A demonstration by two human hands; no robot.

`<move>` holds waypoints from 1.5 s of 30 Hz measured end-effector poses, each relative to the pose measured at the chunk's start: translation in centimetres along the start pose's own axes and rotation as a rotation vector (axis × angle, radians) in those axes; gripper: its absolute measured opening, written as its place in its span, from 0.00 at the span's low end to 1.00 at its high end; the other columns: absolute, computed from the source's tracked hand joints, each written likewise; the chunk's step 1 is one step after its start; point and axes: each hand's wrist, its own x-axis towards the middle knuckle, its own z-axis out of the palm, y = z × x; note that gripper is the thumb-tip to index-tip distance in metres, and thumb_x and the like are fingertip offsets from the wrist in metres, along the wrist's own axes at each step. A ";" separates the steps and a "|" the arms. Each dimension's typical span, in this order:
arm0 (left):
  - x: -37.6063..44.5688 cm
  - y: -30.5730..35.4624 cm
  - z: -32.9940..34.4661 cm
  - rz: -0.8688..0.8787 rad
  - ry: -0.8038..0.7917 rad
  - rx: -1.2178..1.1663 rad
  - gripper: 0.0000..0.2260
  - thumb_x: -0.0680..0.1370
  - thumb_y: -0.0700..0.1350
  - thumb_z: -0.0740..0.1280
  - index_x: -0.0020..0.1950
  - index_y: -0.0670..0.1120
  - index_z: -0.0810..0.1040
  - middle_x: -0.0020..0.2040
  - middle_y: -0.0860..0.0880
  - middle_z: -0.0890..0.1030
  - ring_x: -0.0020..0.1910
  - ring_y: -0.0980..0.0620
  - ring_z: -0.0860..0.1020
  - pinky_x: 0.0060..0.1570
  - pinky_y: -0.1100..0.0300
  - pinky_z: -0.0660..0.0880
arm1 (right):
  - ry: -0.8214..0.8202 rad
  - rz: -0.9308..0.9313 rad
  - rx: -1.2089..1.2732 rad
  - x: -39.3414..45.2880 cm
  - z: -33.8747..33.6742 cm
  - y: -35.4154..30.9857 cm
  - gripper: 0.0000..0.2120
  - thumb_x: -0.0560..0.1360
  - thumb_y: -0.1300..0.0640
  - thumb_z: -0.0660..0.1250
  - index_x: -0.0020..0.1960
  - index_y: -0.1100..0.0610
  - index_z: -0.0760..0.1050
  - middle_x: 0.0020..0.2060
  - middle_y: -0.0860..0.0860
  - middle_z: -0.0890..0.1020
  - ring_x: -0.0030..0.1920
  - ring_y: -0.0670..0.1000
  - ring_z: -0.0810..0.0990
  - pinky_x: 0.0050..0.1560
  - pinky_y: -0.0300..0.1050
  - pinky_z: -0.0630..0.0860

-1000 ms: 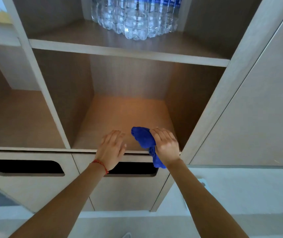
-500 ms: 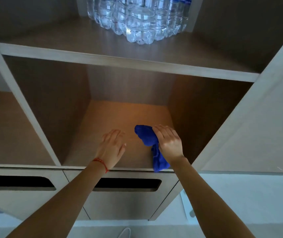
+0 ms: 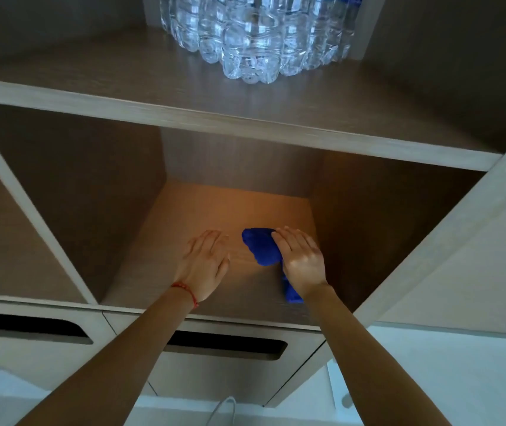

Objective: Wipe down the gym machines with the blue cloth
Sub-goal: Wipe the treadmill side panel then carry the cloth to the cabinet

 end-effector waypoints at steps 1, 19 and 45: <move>-0.3 -0.2 0.1 -0.006 -0.004 0.009 0.21 0.74 0.48 0.54 0.57 0.37 0.78 0.54 0.38 0.79 0.54 0.40 0.78 0.51 0.45 0.75 | -0.010 0.012 0.023 0.0 0.2 -0.5 0.17 0.68 0.67 0.56 0.49 0.61 0.81 0.47 0.56 0.84 0.49 0.54 0.83 0.52 0.49 0.77; -6.0 -2.4 1.5 -0.045 -0.055 -0.011 0.22 0.76 0.49 0.53 0.59 0.39 0.77 0.55 0.41 0.79 0.56 0.43 0.77 0.54 0.46 0.73 | -0.228 0.122 0.165 -3.6 2.6 -8.8 0.21 0.61 0.66 0.56 0.47 0.61 0.82 0.44 0.54 0.85 0.46 0.55 0.84 0.42 0.45 0.81; -3.5 -5.1 3.9 -0.096 -0.067 -0.010 0.21 0.76 0.49 0.53 0.57 0.37 0.78 0.57 0.39 0.79 0.58 0.41 0.77 0.54 0.44 0.73 | -0.351 0.261 0.210 -1.9 6.5 -7.3 0.30 0.52 0.66 0.80 0.54 0.60 0.80 0.53 0.53 0.83 0.55 0.54 0.80 0.51 0.47 0.78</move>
